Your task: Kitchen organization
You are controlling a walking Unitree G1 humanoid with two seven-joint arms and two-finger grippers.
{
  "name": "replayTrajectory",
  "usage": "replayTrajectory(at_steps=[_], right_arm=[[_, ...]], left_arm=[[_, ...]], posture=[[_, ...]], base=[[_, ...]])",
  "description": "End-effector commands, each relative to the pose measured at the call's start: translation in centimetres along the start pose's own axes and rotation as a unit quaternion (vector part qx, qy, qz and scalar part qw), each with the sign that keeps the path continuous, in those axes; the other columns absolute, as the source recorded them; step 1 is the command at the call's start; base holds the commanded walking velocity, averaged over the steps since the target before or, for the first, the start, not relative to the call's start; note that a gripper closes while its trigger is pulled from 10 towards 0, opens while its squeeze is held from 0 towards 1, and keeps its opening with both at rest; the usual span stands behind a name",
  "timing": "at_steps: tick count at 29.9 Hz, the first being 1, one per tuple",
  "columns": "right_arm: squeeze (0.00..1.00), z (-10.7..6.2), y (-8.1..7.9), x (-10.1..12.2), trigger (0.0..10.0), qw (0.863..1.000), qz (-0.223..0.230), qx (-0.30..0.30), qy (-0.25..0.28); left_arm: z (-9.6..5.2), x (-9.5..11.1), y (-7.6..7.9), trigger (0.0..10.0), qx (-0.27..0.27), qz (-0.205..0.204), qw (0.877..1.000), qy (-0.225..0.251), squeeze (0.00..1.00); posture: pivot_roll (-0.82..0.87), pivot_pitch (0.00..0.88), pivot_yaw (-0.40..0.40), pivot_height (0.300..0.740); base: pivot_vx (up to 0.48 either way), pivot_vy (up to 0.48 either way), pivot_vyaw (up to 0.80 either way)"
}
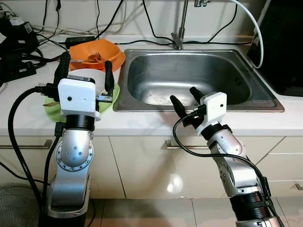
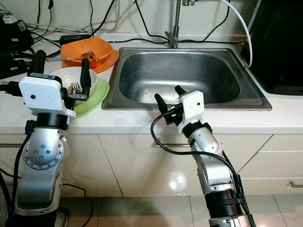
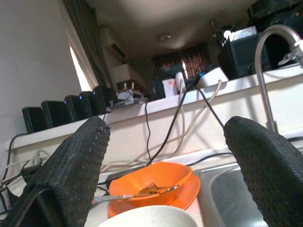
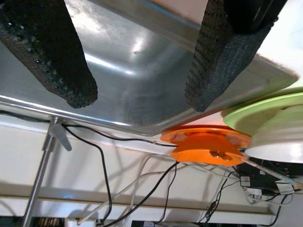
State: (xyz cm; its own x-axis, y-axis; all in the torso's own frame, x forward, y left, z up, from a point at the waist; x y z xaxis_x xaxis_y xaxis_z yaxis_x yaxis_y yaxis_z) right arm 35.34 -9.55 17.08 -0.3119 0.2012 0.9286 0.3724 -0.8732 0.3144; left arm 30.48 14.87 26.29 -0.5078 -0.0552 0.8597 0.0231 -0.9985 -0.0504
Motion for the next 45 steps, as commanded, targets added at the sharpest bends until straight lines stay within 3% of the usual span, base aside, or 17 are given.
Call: replayTrajectory(at_steps=[1,18,36,45], right_arm=[[0.00,0.17,0.03,0.55,10.0,1.000,-0.004,0.001,0.010],[0.00,0.08,-0.16,0.31,10.0,1.000,-0.003,0.003,0.006],[0.00,0.04,-0.22,0.18,10.0,1.000,-0.002,0.003,0.004],[0.00,-0.02,-0.28,0.13,10.0,1.000,-0.003,0.004,0.003]], left_arm=[[0.09,0.13,-0.04,10.0,0.000,0.001,1.000,0.000,0.00],[-0.05,-0.07,-0.05,10.0,0.001,0.001,1.000,-0.006,0.00],[-0.07,-0.04,0.12,10.0,-0.001,-0.009,1.000,-0.004,0.00],[-0.23,0.08,0.34,10.0,-0.006,-0.009,1.000,-0.001,0.00]], posture=[[-0.02,0.000,0.015,0.740],[-0.02,0.004,0.017,0.740],[-0.02,0.004,0.018,0.740],[-0.02,0.006,0.016,0.740]], base=[[0.304,0.000,0.00],[0.299,0.000,0.00],[0.456,0.000,0.00],[0.000,0.000,0.00]])
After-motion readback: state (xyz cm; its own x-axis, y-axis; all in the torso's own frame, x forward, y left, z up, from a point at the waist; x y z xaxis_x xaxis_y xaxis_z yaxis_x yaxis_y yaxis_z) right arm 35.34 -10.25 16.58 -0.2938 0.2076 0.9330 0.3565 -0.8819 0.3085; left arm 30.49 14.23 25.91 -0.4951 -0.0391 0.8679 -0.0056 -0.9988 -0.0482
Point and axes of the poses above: a point about 5 cm out from each wrist's last joint towards the gripper, its own z axis pointing out of the wrist towards the gripper, its own x axis along the axis of the wrist's last joint, y = z × x, the point moved 5 cm from there along z, pointing out of the wrist towards the gripper, and after that the axes turned 13 degrees about -z, right-handed, at the moved point
